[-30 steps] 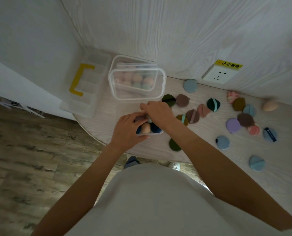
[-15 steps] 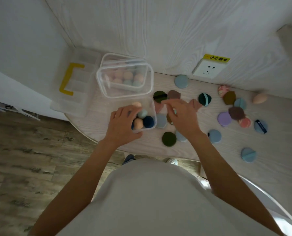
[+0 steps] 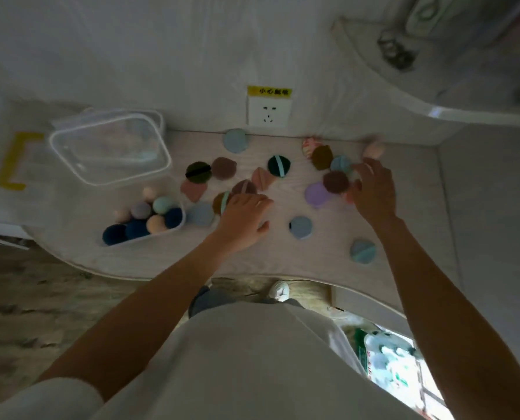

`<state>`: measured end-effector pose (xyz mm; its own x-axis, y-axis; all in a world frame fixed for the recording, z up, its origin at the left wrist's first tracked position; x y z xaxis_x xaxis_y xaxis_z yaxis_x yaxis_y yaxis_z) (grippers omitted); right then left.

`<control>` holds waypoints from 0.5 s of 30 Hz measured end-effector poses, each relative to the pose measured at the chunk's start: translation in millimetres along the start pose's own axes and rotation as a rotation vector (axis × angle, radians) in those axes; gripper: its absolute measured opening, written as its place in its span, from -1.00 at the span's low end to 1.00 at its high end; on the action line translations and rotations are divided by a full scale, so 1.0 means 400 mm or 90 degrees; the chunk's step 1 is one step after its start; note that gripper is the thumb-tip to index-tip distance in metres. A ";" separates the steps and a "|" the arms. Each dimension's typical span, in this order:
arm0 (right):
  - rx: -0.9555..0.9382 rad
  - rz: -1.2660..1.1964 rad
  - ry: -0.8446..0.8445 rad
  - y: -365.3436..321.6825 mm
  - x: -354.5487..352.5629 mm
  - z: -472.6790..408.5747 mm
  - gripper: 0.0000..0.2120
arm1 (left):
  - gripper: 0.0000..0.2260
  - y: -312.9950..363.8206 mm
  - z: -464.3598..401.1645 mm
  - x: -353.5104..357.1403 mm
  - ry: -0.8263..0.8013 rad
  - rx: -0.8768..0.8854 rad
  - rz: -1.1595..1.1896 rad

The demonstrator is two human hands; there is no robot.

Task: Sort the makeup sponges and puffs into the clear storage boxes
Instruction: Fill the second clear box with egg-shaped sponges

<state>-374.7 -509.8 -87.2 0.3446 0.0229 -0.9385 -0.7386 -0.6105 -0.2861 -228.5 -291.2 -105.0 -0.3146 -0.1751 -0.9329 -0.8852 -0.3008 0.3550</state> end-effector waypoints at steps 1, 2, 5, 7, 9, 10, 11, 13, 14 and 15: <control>-0.003 0.011 -0.013 0.034 0.001 -0.023 -0.57 | -0.56 0.010 -0.009 0.023 -0.008 -0.010 -0.011; -0.017 0.009 -0.032 0.053 0.004 -0.041 -0.50 | -0.54 0.013 -0.012 0.038 -0.011 -0.023 -0.025; -0.072 -0.016 -0.117 0.081 0.028 -0.089 -0.35 | -0.53 0.013 -0.011 0.072 -0.015 -0.063 -0.056; -0.084 -0.014 -0.181 0.094 0.057 -0.104 -0.34 | -0.52 0.012 -0.007 0.081 -0.019 -0.087 -0.061; -0.079 -0.008 -0.167 0.106 0.064 -0.104 -0.37 | -0.50 0.013 -0.004 0.084 -0.030 -0.104 -0.055; -0.069 -0.004 -0.143 0.108 0.054 -0.100 -0.39 | -0.50 0.015 -0.003 0.084 -0.029 -0.105 -0.051; -0.064 -0.007 -0.115 0.106 0.037 -0.094 -0.41 | -0.50 0.017 -0.003 0.084 -0.020 -0.102 -0.046; -0.066 -0.033 -0.052 0.086 -0.010 -0.074 -0.49 | -0.50 0.018 -0.001 0.083 -0.004 -0.098 -0.034; -0.068 -0.058 -0.025 0.072 -0.033 -0.059 -0.54 | -0.51 0.017 0.000 0.083 -0.004 -0.099 -0.029; -0.076 -0.083 -0.005 0.056 -0.052 -0.042 -0.59 | -0.52 0.014 0.000 0.083 0.000 -0.101 -0.022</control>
<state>-388.5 -537.3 -70.7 0.4284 0.1143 -0.8963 -0.6131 -0.6920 -0.3812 -244.1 -298.9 -134.1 -0.2856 -0.1620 -0.9445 -0.8299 -0.4511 0.3283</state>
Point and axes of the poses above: each hand's wrist, its own z-axis away from the middle knuckle, its own x-axis out of the palm, y = z × x, the point moved 6 cm from there along -z, towards the middle knuckle, and after that the axes turned 10 degrees about y, right-handed, at the moved point
